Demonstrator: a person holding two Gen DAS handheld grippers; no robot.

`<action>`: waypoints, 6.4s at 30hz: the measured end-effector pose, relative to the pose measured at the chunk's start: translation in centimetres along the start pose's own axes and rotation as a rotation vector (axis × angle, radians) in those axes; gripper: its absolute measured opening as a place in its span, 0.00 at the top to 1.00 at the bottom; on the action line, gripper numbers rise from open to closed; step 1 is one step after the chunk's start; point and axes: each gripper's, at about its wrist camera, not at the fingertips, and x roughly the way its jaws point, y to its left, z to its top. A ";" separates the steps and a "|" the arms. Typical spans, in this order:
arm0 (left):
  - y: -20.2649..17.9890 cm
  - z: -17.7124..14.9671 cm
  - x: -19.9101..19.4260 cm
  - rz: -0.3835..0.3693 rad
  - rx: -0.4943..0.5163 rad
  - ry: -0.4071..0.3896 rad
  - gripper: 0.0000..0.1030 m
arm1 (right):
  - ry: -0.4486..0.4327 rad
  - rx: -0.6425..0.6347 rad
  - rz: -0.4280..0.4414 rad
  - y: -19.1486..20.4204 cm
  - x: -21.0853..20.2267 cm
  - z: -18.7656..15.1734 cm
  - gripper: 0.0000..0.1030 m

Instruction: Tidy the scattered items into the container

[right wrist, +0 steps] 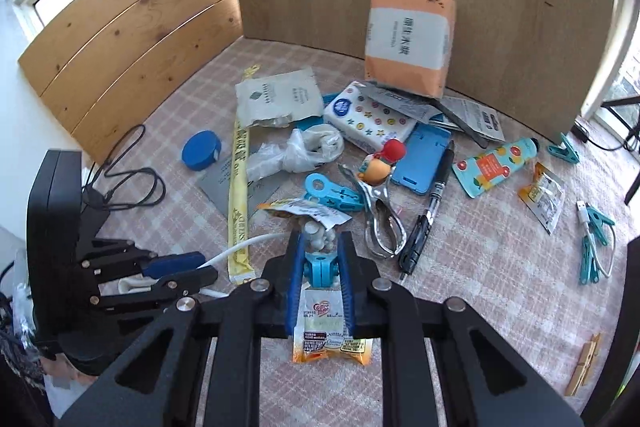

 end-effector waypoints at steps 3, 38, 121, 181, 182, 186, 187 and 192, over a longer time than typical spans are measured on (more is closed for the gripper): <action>-0.2 -0.1 0.0 0.001 0.002 0.000 0.88 | 0.003 -0.054 -0.035 0.7 0.3 -0.1 0.82; 0.3 -1.0 -0.3 0.054 -0.066 -0.006 0.89 | 0.160 -0.047 0.002 -0.4 2.8 -4.0 0.47; -51.8 12.4 -4.8 -0.592 0.523 -0.126 0.95 | -0.224 0.900 -0.592 -36.7 -26.6 -23.0 0.79; 4.3 6.5 -5.5 0.066 -0.193 -0.123 0.61 | 0.007 0.304 -0.171 -11.6 -6.6 -4.5 0.39; 4.4 7.1 -5.4 0.063 -0.196 -0.126 0.61 | 0.005 0.308 -0.172 -11.7 -6.3 -3.9 0.39; 4.3 10.3 -4.8 0.055 -0.192 -0.141 0.61 | -0.013 0.333 -0.165 -12.2 -4.9 -0.7 0.39; 4.0 11.2 -4.7 0.065 -0.184 -0.148 0.61 | -0.016 0.334 -0.171 -12.3 -4.5 0.2 0.39; 2.6 15.0 -3.7 0.097 -0.127 -0.166 0.61 | -0.030 0.345 -0.198 -13.1 -2.4 3.9 0.39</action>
